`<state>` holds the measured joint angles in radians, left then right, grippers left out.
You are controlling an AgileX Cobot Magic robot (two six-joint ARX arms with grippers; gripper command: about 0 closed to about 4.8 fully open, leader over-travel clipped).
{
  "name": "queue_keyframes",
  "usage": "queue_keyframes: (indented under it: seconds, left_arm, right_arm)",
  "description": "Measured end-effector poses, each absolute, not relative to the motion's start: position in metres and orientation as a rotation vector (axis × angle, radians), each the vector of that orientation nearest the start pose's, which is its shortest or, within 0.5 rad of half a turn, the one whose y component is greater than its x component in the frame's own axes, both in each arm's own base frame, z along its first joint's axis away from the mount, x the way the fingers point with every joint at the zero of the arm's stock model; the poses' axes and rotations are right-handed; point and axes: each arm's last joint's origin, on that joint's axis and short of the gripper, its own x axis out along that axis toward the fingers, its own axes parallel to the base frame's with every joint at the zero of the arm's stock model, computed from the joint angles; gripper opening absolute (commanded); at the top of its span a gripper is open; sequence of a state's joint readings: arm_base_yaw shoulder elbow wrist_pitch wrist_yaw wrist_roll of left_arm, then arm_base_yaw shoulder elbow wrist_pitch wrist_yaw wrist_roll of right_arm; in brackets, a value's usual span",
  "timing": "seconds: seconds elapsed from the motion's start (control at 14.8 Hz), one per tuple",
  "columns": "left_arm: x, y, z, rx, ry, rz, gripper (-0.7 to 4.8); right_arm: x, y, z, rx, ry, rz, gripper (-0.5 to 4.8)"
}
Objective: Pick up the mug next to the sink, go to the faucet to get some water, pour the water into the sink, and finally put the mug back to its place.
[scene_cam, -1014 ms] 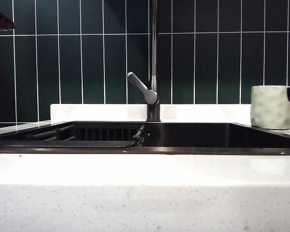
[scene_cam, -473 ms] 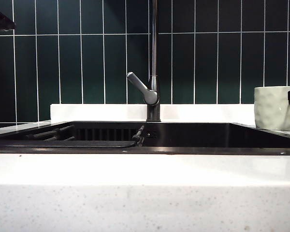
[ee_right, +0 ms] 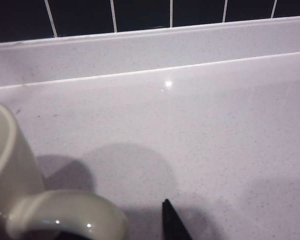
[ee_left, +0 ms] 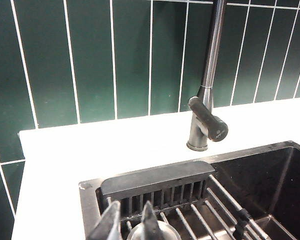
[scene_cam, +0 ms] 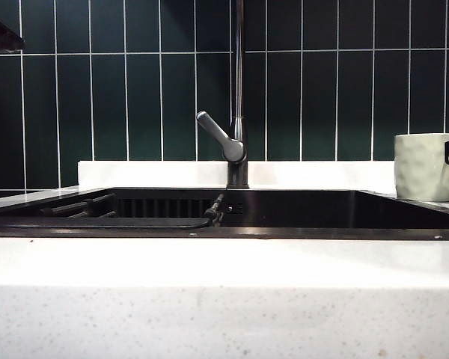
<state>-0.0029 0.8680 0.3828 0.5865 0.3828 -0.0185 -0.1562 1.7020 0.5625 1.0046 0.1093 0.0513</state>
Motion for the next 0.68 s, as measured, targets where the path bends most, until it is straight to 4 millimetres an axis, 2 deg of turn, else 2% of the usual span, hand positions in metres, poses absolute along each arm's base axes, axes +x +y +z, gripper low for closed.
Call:
queue_keyframes:
  seconds: [0.41,0.54,0.68]
  left_arm:
    - [0.188,-0.012,0.251,-0.008,-0.070,-0.425,0.57]
    - [0.188,-0.013,0.250,-0.030,-0.057,-0.461,0.57]
    - [0.188,-0.014,0.253,-0.064,-0.039,-0.494,0.57]
  right_arm:
    - [0.304,-0.050,0.160,0.062,0.081,-0.241,0.07]
    - [0.304,-0.050,0.161,0.062,0.073,-0.232,-0.01]
    - [0.300,-0.049,0.170,0.049,0.068,-0.232,-0.01]
